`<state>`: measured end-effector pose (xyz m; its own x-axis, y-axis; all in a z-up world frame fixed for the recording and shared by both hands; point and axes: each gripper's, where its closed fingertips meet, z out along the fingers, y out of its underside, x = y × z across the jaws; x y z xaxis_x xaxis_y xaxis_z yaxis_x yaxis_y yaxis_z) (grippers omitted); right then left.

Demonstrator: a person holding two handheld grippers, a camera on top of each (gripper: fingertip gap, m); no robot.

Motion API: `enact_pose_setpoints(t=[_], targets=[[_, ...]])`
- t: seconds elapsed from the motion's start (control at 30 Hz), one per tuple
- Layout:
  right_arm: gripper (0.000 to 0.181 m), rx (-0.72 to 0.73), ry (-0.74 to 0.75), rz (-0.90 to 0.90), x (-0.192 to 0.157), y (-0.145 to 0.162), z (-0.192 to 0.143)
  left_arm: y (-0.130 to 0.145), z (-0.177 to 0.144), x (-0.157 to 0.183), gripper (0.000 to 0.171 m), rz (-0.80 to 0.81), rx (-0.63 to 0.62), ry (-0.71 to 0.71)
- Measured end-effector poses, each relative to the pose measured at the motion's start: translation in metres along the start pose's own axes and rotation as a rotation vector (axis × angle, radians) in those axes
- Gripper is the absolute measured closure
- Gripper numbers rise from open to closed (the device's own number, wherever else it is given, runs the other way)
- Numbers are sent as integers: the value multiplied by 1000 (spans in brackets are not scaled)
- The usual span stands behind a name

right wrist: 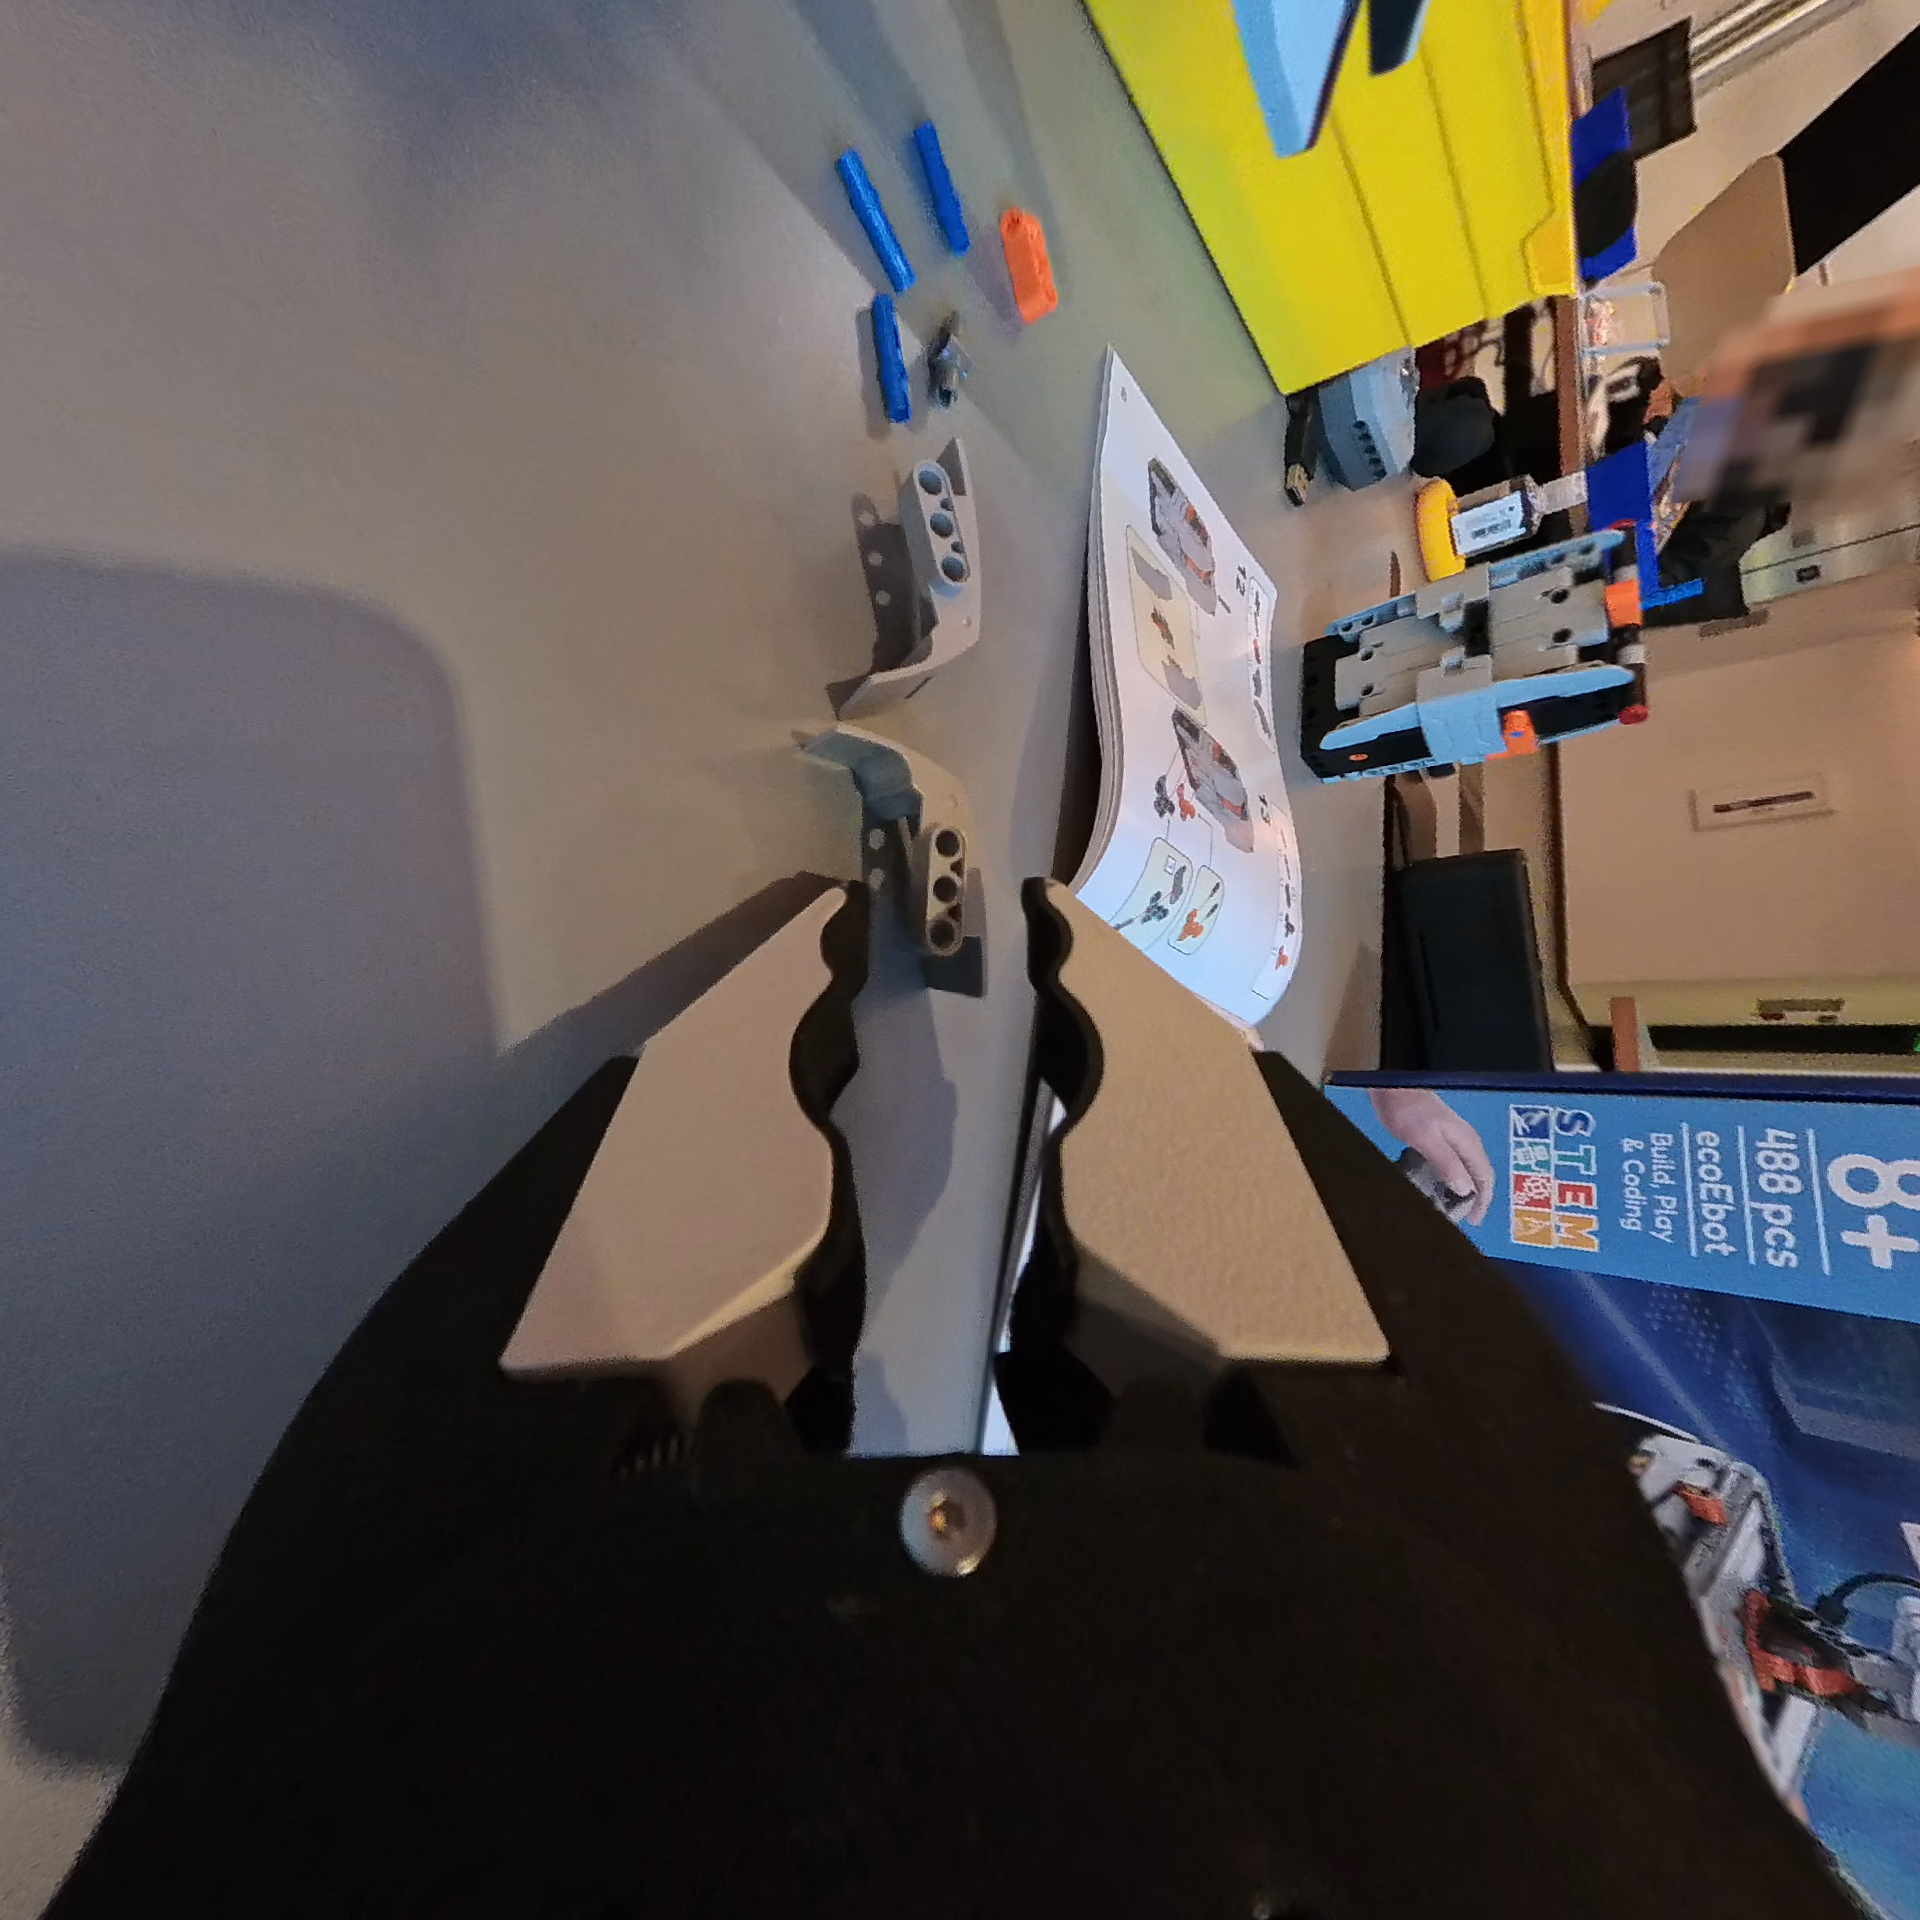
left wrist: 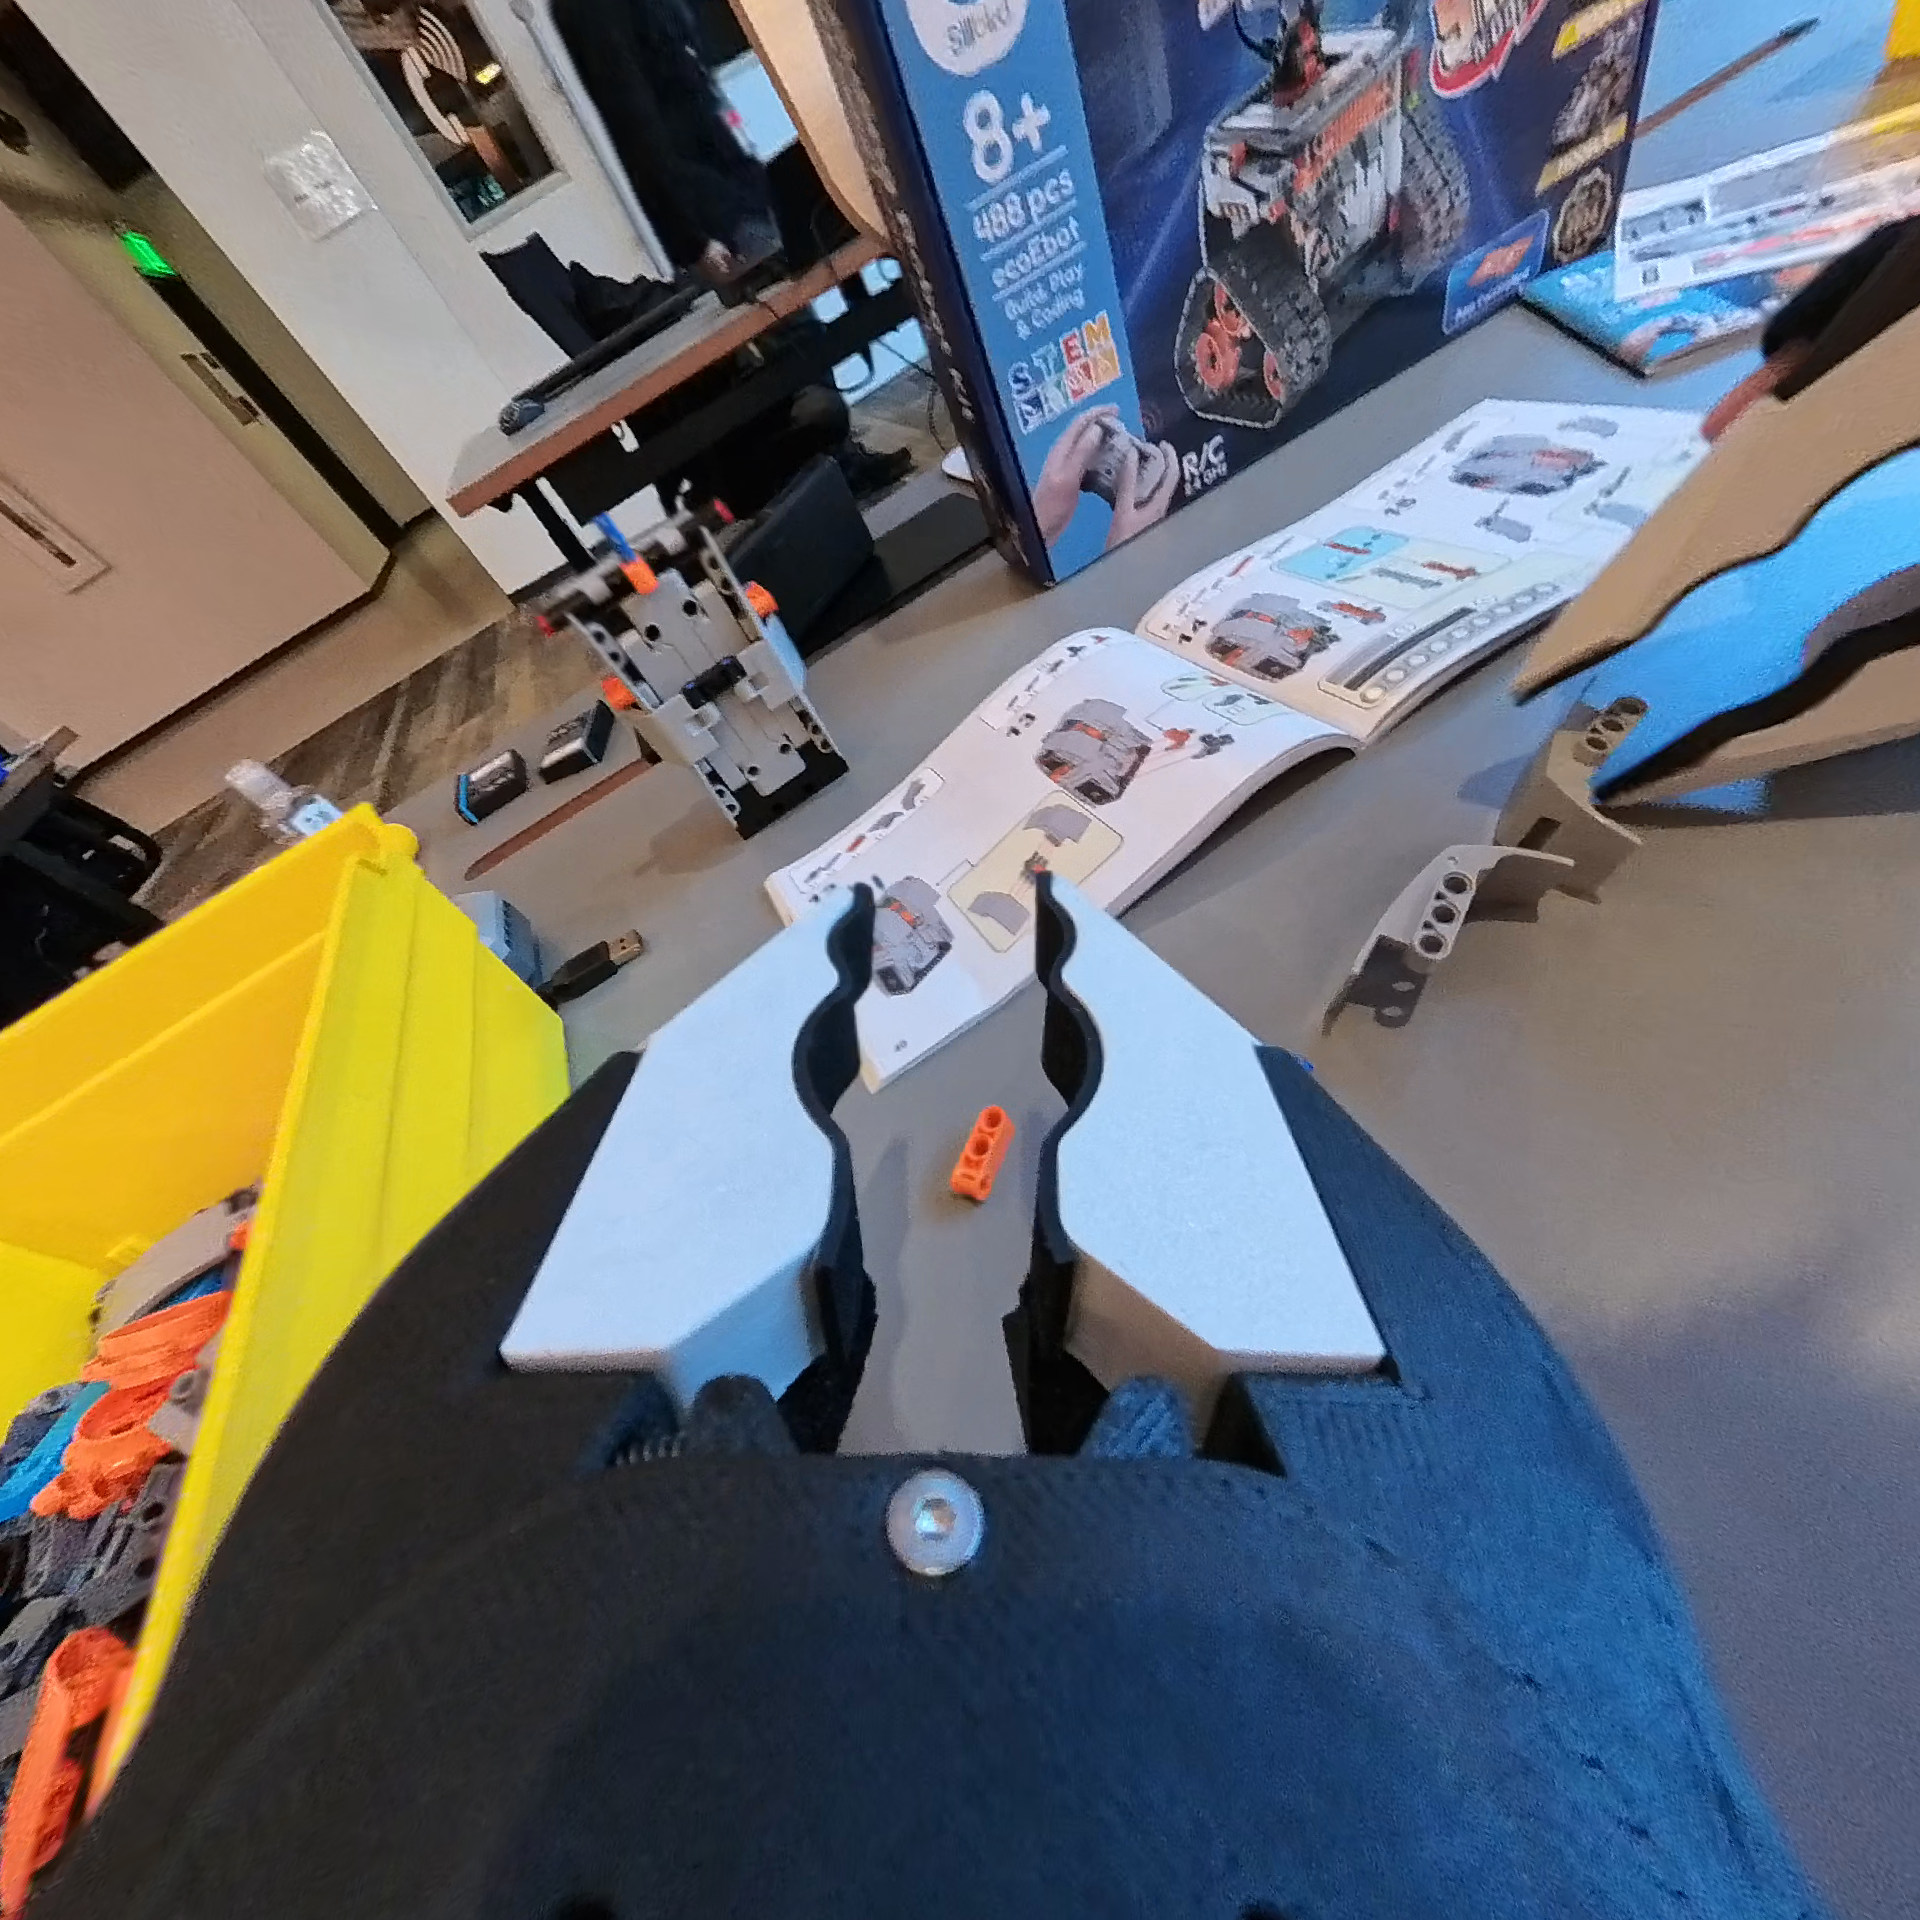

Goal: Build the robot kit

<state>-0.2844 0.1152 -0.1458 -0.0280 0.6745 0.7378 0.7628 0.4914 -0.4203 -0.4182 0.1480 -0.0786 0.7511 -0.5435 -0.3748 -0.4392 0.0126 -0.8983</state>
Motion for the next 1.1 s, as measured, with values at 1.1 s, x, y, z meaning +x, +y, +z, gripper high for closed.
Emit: enact_pose_setpoints(t=[1.1], targets=[[169,-71,260,527,43,14,-59,57,5,-15,171,-207,-436,110]])
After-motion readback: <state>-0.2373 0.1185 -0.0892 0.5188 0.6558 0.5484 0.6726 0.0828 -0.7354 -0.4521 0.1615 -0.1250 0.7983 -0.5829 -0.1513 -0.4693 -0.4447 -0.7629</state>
